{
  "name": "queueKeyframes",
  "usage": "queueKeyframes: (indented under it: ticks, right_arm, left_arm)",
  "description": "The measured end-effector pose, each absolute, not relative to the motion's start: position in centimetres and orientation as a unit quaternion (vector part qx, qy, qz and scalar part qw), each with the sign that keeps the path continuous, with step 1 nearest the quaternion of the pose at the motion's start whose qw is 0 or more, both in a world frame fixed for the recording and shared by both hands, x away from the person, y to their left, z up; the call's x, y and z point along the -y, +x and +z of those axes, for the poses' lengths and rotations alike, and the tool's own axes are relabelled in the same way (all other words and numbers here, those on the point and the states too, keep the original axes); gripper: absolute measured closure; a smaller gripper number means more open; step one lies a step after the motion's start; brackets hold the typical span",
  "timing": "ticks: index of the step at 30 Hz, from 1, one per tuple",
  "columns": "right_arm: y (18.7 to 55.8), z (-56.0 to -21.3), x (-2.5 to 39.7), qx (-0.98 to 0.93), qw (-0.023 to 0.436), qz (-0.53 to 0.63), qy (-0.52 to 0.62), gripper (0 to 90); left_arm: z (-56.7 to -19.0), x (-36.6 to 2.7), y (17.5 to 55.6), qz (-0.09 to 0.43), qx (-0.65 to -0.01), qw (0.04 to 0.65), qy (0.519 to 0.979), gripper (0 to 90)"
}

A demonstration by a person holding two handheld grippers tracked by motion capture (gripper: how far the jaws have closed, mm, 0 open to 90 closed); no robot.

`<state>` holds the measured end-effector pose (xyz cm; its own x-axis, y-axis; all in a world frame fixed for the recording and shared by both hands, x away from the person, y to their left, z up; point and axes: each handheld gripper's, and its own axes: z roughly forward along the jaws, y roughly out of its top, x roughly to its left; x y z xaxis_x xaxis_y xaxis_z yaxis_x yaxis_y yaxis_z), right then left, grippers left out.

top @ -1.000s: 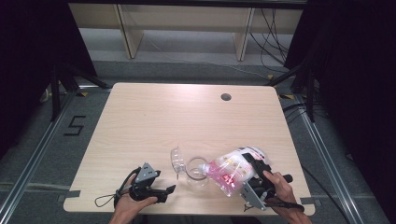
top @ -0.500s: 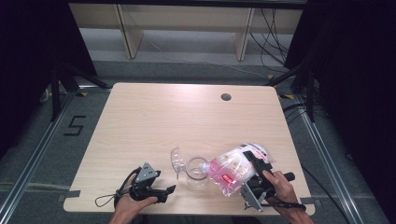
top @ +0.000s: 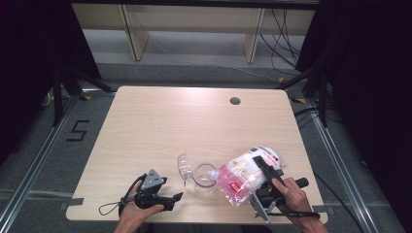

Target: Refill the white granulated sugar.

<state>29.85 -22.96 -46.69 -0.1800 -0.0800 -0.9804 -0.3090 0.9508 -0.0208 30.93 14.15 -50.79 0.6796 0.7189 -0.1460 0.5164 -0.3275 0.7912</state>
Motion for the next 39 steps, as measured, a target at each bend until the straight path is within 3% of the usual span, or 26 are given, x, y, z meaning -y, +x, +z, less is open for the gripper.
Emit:
queueKeyframes:
  ticks: [7,12,25,39]
  right_arm:
    - [29.3,-47.0,23.1,-0.772,0.623,0.080,-0.093,49.7]
    - [29.6,-46.5,22.6,-0.745,0.644,0.067,-0.161,49.9]
    - [29.3,-46.2,22.2,-0.751,0.639,0.047,-0.161,50.7]
    - [29.4,-45.6,21.8,-0.711,0.670,0.025,-0.212,52.0]
  left_arm:
    - [-50.8,-14.2,30.9,0.113,-0.379,0.437,0.808,18.9]
    - [-50.8,-14.2,30.9,0.115,-0.382,0.436,0.807,18.8]
    - [-50.7,-14.2,30.9,0.111,-0.383,0.437,0.806,18.3]
    - [-50.8,-14.2,30.9,0.113,-0.384,0.440,0.804,18.3]
